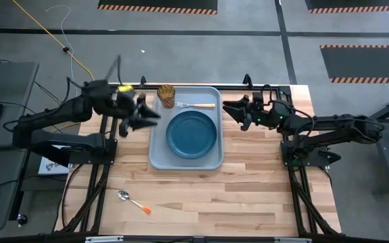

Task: Pick and place plate/cup/fork/spoon on tray
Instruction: Put the orange spoon on top of the yellow fork on the gray tray

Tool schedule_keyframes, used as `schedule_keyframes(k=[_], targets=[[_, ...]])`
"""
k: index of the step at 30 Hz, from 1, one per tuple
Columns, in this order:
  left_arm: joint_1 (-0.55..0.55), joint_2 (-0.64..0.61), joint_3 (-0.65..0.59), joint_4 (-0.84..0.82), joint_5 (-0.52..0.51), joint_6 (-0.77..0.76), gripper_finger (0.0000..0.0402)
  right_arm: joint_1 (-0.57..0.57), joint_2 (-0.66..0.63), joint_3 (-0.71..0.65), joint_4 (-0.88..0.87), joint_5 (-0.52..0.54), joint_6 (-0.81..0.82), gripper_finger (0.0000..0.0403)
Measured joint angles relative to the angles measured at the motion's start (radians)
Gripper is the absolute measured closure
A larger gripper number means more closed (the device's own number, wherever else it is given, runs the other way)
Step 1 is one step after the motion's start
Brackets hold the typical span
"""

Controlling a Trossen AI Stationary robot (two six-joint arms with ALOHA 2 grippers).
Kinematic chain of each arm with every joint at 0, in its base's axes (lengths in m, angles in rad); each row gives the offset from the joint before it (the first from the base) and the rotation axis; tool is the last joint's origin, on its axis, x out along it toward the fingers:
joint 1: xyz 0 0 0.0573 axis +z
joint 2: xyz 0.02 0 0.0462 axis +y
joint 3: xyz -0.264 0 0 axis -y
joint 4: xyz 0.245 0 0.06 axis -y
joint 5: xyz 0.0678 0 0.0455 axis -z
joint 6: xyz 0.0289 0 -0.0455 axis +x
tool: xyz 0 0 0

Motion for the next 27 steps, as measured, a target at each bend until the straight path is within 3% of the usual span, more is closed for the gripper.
schedule_keyframes(k=[6, 11, 21, 27], targets=[[-0.255, 0.066, 0.07, -0.479, -0.131, 0.028, 0.0223, 0.0, 0.001, 0.033, -0.099, 0.003, -0.045, 0.0244], [-0.496, 0.129, 0.046, -0.652, -0.25, -0.008, 0.0195, 0.0, 0.001, 0.038, -0.173, -0.001, -0.043, 0.0244], [-0.885, 0.272, -0.212, -0.482, -0.311, -0.197, 0.0165, 0.0, 0.001, 0.038, -0.233, -0.004, -0.043, 0.0244], [-1.006, 0.408, -0.311, -0.326, -0.314, -0.334, 0.0165, 0.0, 0.001, 0.038, -0.295, -0.004, -0.043, 0.0244]])
